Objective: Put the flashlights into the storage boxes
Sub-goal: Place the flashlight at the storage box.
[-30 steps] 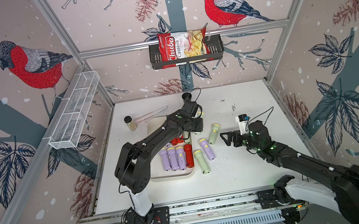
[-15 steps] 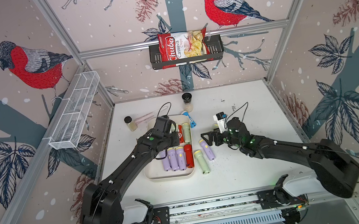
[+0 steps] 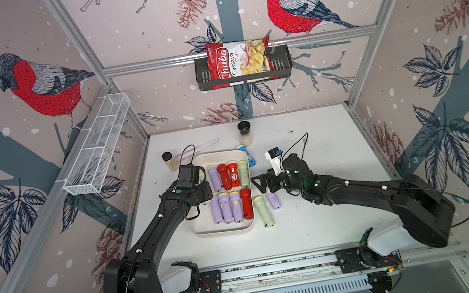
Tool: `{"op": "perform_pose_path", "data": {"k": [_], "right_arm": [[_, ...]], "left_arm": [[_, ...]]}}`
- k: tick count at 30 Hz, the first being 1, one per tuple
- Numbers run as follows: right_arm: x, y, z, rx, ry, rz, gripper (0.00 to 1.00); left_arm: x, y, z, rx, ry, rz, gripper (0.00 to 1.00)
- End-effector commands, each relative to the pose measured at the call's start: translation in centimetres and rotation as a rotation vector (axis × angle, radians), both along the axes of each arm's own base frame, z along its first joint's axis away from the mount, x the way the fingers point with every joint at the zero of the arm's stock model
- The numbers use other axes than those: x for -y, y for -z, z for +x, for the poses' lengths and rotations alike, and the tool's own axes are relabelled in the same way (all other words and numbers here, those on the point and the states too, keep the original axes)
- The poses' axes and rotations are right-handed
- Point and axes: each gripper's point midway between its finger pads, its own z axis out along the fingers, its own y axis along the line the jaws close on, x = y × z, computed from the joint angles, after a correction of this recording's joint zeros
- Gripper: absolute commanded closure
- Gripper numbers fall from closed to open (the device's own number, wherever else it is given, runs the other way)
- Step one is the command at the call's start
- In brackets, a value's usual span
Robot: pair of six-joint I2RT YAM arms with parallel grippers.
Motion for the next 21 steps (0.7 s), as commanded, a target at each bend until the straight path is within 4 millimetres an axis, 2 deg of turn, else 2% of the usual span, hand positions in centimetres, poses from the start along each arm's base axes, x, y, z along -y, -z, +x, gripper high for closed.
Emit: {"op": "perform_pose_path", "data": {"k": [1, 6, 10, 12, 14, 21], "right_arm": [[0.0, -0.2, 0.2, 0.016, 0.010, -0.005, 0.01], [0.7, -0.1, 0.2, 0.020, 0.031, -0.025, 0.01], [1.3, 0.0, 0.2, 0.030, 0.049, -0.044, 0.01], [1.6, 0.1, 0.2, 0.031, 0.055, -0.055, 0.01], [1.8, 0.2, 0.1, 0.032, 0.058, -0.061, 0.01], [2.7, 0.6, 0.2, 0.040, 0.079, -0.090, 0.01]], "left_arm": [[0.3, -1.1, 2.5, 0.060, 0.020, -0.017, 0.61], [-0.2, -0.5, 5.2, 0.058, 0.018, 0.019, 0.60], [0.0, 0.8, 7.0, 0.013, 0.023, 0.028, 0.59], [0.0, 2.1, 7.0, -0.020, 0.021, 0.029, 0.58], [0.1, 2.0, 8.1, -0.010, 0.011, 0.029, 0.58], [-0.2, 3.9, 8.6, -0.056, -0.013, 0.040, 0.55]]}}
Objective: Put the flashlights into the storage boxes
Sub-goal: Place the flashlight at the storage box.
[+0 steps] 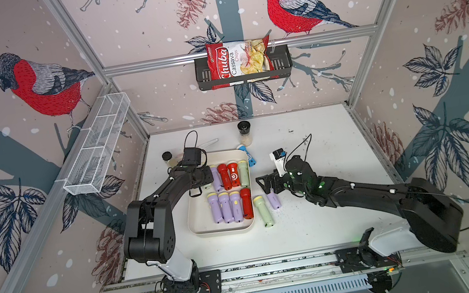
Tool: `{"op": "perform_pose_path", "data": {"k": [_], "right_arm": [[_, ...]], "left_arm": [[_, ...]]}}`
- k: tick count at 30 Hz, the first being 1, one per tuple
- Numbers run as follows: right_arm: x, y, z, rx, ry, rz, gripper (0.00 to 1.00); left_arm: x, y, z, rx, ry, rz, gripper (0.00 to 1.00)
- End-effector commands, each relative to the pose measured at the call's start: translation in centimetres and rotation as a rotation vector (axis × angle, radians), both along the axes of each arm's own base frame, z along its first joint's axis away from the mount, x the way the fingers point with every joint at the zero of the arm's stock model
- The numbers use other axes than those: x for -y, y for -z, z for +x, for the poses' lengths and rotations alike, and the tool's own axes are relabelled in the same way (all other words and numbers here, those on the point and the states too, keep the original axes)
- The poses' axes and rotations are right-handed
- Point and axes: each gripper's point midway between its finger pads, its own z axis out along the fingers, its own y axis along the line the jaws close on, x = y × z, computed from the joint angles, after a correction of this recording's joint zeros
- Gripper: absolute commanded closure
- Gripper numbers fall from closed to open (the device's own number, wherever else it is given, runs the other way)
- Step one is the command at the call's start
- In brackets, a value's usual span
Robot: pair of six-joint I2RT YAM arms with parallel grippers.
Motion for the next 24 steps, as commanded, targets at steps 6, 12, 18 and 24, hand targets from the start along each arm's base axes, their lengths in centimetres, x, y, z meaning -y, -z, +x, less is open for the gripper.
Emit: {"op": "perform_pose_path", "data": {"k": [6, 12, 18, 24], "right_arm": [[0.9, 0.2, 0.5, 0.017, 0.026, -0.029, 0.01], [1.2, 0.1, 0.5, 0.018, 0.033, -0.025, 0.01], [2.1, -0.3, 0.9, 0.008, 0.067, -0.020, 0.01], [3.9, -0.3, 1.2, -0.017, 0.102, -0.033, 0.01]], "left_arm": [[-0.4, 0.9, 0.9, -0.014, -0.023, -0.002, 0.54], [0.1, -0.8, 0.7, 0.022, -0.014, -0.035, 0.54], [1.9, -5.1, -0.1, 0.106, 0.031, -0.114, 0.53], [5.3, -8.8, -2.3, 0.193, 0.114, -0.112, 0.53]]}}
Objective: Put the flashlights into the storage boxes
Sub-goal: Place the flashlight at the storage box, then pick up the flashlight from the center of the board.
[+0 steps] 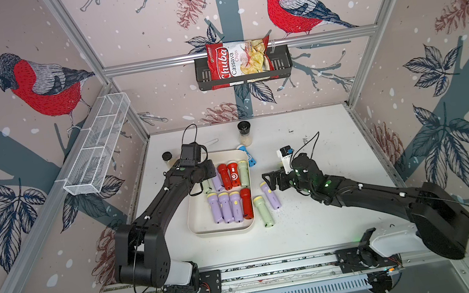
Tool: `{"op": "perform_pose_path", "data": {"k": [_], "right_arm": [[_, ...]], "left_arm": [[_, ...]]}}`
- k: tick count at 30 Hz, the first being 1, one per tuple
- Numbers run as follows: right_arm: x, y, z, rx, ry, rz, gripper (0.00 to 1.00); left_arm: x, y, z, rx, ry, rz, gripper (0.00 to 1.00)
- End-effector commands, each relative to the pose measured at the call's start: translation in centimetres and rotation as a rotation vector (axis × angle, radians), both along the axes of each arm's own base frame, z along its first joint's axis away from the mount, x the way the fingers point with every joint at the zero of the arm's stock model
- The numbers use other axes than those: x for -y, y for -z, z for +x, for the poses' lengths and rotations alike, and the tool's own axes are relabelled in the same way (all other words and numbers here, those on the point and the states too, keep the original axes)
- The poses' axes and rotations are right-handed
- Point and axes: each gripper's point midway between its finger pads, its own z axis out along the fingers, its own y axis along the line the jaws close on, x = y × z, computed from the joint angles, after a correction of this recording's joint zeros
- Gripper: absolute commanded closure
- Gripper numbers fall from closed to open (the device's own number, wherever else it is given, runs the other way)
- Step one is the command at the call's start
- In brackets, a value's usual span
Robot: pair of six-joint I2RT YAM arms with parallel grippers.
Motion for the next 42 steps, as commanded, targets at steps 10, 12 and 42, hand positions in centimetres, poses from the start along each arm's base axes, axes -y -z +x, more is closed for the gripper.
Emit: {"op": "perform_pose_path", "data": {"k": [10, 12, 42], "right_arm": [[5.2, 3.5, 0.9, -0.215, 0.120, -0.056, 0.01], [5.7, 4.1, 0.7, -0.228, 0.135, -0.069, 0.01], [2.5, 9.5, -7.1, -0.430, -0.063, -0.259, 0.20]], "left_arm": [[6.7, -1.5, -5.6, 0.057, 0.135, -0.067, 0.54], [7.5, -1.3, -6.3, 0.056, 0.150, -0.073, 0.55], [10.5, 1.5, -8.2, 0.058, 0.181, -0.116, 0.56]]}}
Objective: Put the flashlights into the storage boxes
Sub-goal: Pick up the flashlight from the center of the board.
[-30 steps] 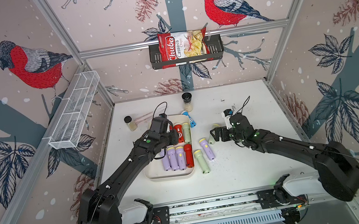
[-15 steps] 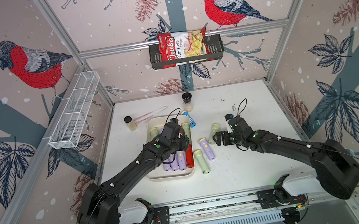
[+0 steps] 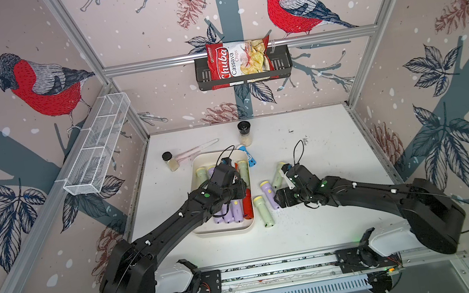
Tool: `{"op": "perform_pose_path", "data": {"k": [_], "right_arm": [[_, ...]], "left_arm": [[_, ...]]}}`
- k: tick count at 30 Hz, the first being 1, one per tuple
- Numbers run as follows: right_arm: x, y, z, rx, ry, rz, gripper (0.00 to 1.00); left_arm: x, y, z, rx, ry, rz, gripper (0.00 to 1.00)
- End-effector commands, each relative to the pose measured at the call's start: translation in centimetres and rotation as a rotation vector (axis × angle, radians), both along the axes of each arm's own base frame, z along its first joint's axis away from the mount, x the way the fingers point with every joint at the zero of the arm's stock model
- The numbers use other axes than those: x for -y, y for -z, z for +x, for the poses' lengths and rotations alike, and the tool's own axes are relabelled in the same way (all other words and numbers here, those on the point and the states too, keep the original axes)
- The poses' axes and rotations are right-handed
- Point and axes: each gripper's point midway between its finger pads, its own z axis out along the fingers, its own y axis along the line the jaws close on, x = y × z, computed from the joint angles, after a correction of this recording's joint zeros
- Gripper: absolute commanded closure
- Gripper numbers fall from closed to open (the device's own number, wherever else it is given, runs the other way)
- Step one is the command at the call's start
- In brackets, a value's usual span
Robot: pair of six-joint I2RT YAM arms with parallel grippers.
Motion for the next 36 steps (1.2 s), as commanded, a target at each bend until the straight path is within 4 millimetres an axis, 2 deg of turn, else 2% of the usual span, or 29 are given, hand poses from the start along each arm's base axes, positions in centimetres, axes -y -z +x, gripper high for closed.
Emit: {"op": "perform_pose_path", "data": {"k": [1, 8, 15, 27, 32, 36], "right_arm": [[-0.1, 0.2, -0.8, -0.021, -0.023, -0.021, 0.20], [-0.8, 1.0, -1.8, -0.040, -0.065, -0.060, 0.25], [-2.2, 1.7, -2.4, -0.050, -0.118, -0.102, 0.29], [-2.8, 2.5, -0.2, -0.001, -0.083, -0.160, 0.44], [-3.2, 3.4, -0.1, -0.013, -0.099, -0.176, 0.55], [-3.0, 3.1, 0.3, 0.008, -0.087, -0.182, 0.65]], "left_arm": [[0.0, -0.6, 0.6, 0.034, -0.031, -0.034, 0.56], [-1.1, -0.7, 0.6, 0.048, -0.070, -0.040, 0.56], [-1.1, -0.9, 0.4, 0.053, -0.066, -0.062, 0.56], [-0.9, -1.2, 0.2, 0.054, -0.049, -0.072, 0.56], [-1.2, -1.1, 0.1, 0.051, -0.055, -0.062, 0.56], [-1.1, -1.3, 0.0, 0.051, -0.050, -0.070, 0.56]]}}
